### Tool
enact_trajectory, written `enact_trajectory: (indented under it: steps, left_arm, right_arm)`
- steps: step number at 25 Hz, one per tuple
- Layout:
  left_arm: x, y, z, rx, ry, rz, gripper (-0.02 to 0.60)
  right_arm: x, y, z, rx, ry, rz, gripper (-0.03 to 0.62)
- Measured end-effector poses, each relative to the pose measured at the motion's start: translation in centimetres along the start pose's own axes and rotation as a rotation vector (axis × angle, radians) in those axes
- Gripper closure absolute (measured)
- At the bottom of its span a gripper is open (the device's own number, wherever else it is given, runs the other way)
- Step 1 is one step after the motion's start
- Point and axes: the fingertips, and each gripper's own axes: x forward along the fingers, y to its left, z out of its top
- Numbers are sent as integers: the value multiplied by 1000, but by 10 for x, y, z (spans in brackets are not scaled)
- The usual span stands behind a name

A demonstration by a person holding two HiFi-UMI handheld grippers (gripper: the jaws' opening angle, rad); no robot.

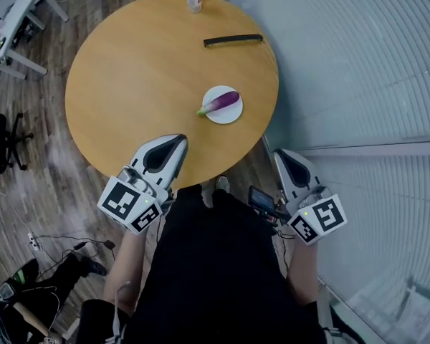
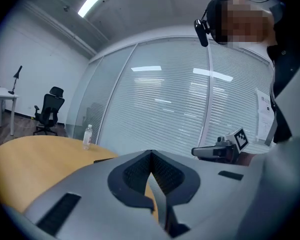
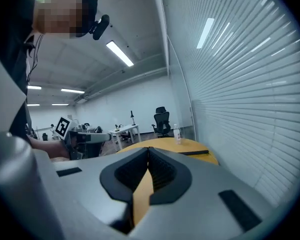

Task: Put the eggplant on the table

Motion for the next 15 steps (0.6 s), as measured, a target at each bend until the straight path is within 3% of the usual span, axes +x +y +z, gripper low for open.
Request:
enact_trajectory:
  steps: [6, 15]
  left_arm:
    - [-21, -48, -14, -45, -15, 89, 571]
    - [-35, -80, -25, -69, -19, 139, 571]
  right_arm:
    - [-6, -5, -8, 27, 25, 133, 577]
    - [-8, 3, -22, 38, 55, 211, 577]
